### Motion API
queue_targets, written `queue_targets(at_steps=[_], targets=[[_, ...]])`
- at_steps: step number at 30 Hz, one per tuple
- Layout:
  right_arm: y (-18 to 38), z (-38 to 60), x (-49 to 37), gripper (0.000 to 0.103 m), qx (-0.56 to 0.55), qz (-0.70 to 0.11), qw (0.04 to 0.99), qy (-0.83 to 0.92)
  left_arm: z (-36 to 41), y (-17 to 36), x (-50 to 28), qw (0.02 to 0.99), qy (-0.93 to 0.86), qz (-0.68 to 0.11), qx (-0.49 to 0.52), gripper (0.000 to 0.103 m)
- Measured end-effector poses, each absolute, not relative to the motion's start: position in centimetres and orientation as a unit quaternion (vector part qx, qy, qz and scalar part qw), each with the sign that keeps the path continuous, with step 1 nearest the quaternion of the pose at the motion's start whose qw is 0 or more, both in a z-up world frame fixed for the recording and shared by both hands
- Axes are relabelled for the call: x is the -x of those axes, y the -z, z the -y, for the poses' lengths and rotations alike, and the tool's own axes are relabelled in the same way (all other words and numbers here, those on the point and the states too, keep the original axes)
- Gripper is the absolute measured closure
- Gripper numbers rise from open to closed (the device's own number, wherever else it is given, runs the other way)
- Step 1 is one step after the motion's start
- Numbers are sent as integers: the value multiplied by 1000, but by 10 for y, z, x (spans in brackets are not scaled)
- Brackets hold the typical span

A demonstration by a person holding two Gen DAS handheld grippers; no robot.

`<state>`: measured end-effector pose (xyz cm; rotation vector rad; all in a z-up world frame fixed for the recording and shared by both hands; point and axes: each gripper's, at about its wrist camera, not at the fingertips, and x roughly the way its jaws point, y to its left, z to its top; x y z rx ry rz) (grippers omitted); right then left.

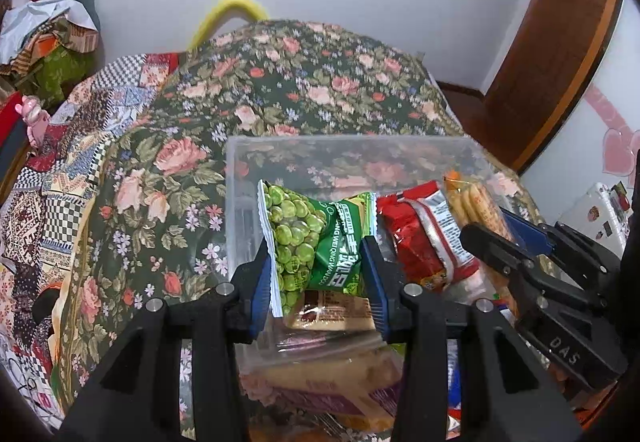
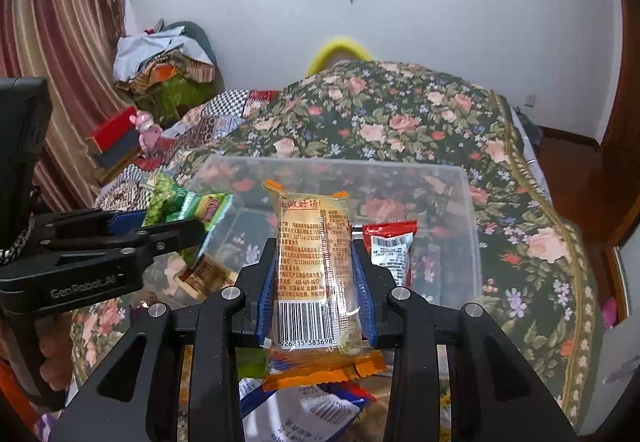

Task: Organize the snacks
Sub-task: 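Carry the green bag into the clear box with the left gripper while the right drops the wafer pack in, then grasp the yellow-and-white bag with the right gripper while the left grasps a tall wafer pack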

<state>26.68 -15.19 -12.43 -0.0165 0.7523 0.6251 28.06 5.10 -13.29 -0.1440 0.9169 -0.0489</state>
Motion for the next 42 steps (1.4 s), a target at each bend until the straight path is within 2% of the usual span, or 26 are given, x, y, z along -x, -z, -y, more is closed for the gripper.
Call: queue_targets(at_steps=[8, 12, 14, 18, 22, 25, 31, 32, 42], targets=[[138, 140, -275, 71, 16, -382, 869, -314, -50, 146, -293, 887, 20, -456, 70, 61], [138, 142, -274, 69, 10, -383, 870, -309, -46, 144, -291, 888, 23, -456, 59, 56], [137, 142, -272, 62, 11, -384, 870, -310, -45, 142, -287, 891, 23, -451, 57, 50], [131, 145, -267, 50, 16, -374, 876, -305, -43, 133, -277, 897, 22, -437, 54, 50], [119, 153, -256, 50, 22, -356, 884, -302, -44, 123, -266, 902, 25, -428, 54, 49], [108, 163, -247, 50, 24, -339, 892, -298, -46, 115, -256, 907, 25, -417, 58, 40], [96, 189, -232, 49, 11, -321, 902, -287, -52, 100, -228, 913, 30, -401, 63, 37], [95, 193, -231, 49, 10, -321, 904, -284, -52, 100, -224, 914, 31, -400, 63, 34], [116, 245, -217, 41, 3, -343, 909, -237, -52, 115, -177, 912, 36, -405, 50, 28]])
